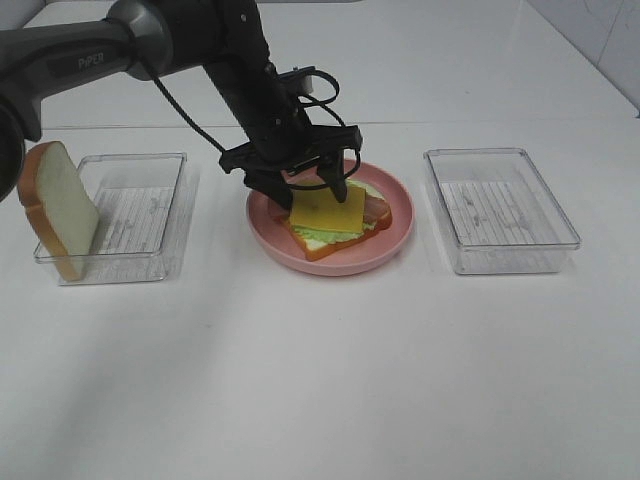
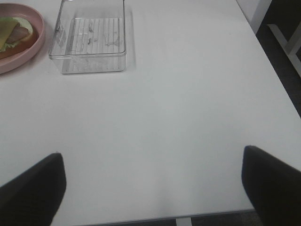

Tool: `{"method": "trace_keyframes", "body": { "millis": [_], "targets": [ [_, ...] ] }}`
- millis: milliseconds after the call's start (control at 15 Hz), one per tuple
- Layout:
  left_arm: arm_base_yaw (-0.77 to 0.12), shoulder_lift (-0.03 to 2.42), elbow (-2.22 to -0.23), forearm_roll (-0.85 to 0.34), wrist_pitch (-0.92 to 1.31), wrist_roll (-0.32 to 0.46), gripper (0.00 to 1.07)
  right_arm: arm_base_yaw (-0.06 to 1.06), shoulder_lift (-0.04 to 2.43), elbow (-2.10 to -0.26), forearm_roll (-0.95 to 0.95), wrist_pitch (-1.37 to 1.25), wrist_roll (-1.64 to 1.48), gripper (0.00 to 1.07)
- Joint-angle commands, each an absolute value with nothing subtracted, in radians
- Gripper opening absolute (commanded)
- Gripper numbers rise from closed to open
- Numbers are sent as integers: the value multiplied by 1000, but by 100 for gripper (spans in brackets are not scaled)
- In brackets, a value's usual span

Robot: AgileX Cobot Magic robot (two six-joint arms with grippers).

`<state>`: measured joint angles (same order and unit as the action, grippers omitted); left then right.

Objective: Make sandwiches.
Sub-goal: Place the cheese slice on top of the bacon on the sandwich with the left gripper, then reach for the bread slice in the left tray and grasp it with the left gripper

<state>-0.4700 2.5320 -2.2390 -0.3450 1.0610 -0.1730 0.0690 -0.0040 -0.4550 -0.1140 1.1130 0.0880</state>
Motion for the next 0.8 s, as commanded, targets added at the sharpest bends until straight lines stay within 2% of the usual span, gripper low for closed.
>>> {"method": "trace_keyframes", "body": {
  "millis": [67,400,600,667,800],
  "targets": [
    [-472,2487,-2249,-343,1070,-186,102,64,-34,-453,-118,1102,75,98],
    [-472,2419,-2291,-287,1122,-184,102,64,-34,-453,-118,1102,75,98],
    [-471,2362,-2369,-103,1298,-184,102,64,-34,-453,-118,1102,75,98],
    [-464,2345,-2381,-67,1317,-186,102,64,-34,-453,-118,1102,75,98],
    [-443,2280,-2378,-69,1317,-188,102,64,-34,-453,-118,1102,75,98]
  ]
}}
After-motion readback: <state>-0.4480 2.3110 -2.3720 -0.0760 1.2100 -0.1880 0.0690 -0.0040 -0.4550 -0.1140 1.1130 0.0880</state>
